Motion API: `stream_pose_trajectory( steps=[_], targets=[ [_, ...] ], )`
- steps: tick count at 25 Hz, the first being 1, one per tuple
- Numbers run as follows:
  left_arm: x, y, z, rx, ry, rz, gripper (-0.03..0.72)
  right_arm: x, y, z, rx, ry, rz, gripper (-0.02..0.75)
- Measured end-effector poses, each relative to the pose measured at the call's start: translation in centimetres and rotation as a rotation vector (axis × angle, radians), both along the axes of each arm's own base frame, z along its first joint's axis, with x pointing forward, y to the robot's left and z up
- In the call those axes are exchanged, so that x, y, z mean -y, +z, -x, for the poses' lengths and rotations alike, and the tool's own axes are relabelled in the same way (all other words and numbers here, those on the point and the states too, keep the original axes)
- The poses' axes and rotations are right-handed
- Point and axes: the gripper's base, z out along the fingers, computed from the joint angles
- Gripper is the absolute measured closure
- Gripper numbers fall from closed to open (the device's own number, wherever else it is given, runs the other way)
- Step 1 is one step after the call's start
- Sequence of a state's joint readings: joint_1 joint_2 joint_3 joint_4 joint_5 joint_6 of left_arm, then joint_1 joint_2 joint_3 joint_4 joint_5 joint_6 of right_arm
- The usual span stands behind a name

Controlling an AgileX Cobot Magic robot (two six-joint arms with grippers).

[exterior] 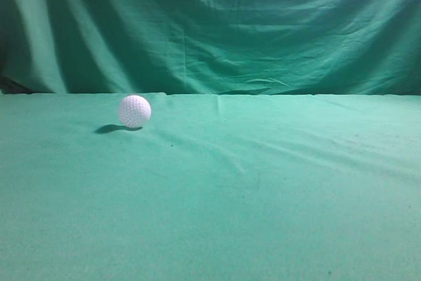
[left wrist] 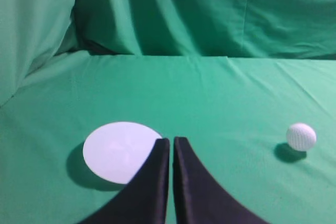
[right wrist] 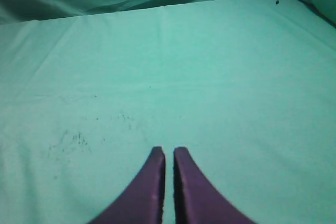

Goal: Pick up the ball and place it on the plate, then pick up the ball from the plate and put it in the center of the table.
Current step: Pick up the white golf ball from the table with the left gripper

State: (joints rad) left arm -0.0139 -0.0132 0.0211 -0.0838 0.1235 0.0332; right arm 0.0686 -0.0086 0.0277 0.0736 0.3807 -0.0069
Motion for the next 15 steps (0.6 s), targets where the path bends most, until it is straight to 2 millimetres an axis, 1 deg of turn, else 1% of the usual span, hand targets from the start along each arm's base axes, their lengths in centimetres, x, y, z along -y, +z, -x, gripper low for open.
stream_pose_trajectory(
  steps=[5, 6, 8, 10, 12, 15],
  targets=[
    [0.0, 0.5, 0.0, 0.049, 0.004, 0.019, 0.688, 0.0, 0.0, 0.0, 0.0, 0.0, 0.0, 0.689],
    [-0.1, 0.8, 0.0, 0.085, 0.006, 0.055, 0.688, 0.0, 0.0, 0.0, 0.0, 0.0, 0.0, 0.689],
    [-0.2, 1.9, 0.1, 0.213, 0.015, 0.164, 0.688, 0.0, 0.0, 0.0, 0.0, 0.0, 0.0, 0.689],
    [-0.3, 2.5, 0.2, 0.273, 0.015, 0.227, 0.688, 0.0, 0.0, 0.0, 0.0, 0.0, 0.0, 0.689],
    [-0.2, 2.9, 0.3, 0.236, 0.005, 0.263, 0.688, 0.0, 0.0, 0.0, 0.0, 0.0, 0.0, 0.689],
    [-0.1, 4.4, 0.5, 0.177, -0.008, 0.276, 0.688, 0.0, 0.0, 0.0, 0.0, 0.0, 0.0, 0.689]
  ],
)
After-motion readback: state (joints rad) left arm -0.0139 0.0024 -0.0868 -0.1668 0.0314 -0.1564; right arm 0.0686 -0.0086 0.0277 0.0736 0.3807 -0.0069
